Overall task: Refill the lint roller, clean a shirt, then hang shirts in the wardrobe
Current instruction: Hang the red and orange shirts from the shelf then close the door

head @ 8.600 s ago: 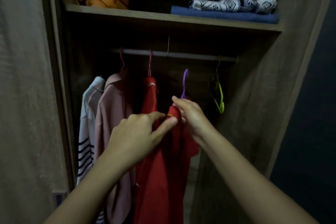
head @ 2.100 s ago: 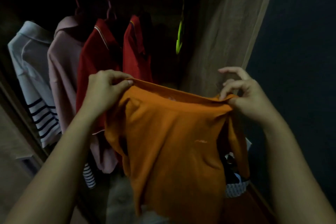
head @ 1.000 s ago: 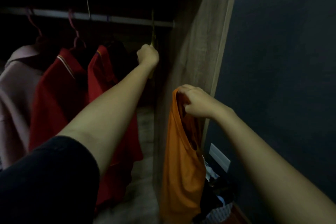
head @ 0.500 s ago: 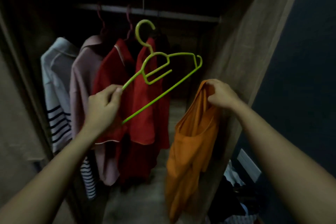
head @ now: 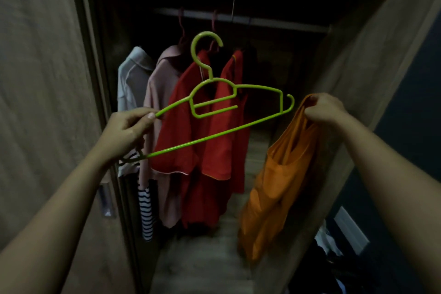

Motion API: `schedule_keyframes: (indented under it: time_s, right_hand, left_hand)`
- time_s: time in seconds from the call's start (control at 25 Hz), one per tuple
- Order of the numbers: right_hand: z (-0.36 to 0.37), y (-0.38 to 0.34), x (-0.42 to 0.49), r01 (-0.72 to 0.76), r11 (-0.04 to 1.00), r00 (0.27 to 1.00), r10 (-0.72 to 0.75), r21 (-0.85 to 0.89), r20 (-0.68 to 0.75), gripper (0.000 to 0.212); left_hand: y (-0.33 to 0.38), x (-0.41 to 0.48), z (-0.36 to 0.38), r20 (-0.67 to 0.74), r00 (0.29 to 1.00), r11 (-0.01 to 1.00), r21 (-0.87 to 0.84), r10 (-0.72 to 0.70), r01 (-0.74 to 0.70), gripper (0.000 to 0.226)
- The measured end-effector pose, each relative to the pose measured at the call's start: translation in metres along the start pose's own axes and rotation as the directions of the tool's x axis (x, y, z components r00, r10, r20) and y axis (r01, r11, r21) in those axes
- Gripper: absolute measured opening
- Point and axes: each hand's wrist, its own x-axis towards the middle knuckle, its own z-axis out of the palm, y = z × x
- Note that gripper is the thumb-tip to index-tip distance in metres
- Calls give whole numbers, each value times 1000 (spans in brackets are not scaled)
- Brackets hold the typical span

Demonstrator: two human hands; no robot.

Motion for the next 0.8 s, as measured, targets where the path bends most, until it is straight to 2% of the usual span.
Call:
schedule_keyframes:
  time_s: [0.08, 0.2, 0.36, 0.44, 0.52, 0.56, 0.6, 0.64, 0.72, 0.8]
  right_hand:
    - [-5, -3, -7, 13, 1000, 1000, -13, -29, 15, 26]
    - [-7, -30, -21, 184, 980, 983, -185, -81, 4, 37]
    - [-14, -79, -49, 491, 867, 869, -480, -86, 120, 51]
    - [-21, -79, -56, 573, 805, 819, -568, -155, 75, 46]
    - [-22, -66, -61, 649, 727, 726, -680, -222, -103, 50]
    - [-18, -57, -61, 680, 684, 654, -729, -265, -201, 52]
    - [-14, -51, -61, 698, 651, 592, -759, -298, -272, 52]
    - [-11, -48, -62, 704, 641, 561, -766, -306, -313, 51]
    - [-6, -44, -61, 696, 650, 562, -757, -304, -333, 44]
    - [-4, -42, -59, 687, 665, 560, -742, -294, -370, 39]
  left_hand:
    - [1, 0, -7, 26, 1000, 997, -78, 6, -4, 32]
    - [1, 1, 3, 93, 996, 991, -131, -6, 18, 41]
    - [9, 1, 48, 98, 993, 995, -90, 58, -50, 35]
    - [7, -5, 59, 26, 998, 981, -188, 60, -54, 31]
    - [3, -9, 61, -40, 999, 966, -255, 36, -45, 27]
    - [3, -10, 61, -73, 995, 976, -202, 70, -84, 23]
    - [5, -9, 61, -106, 984, 985, -82, 141, -150, 20]
    - [7, -9, 61, -140, 961, 970, 92, 237, -225, 24]
    - [15, -12, 65, -194, 885, 862, 388, 423, -327, 27]
    - [27, -28, 79, -262, 800, 800, 455, 540, -391, 24]
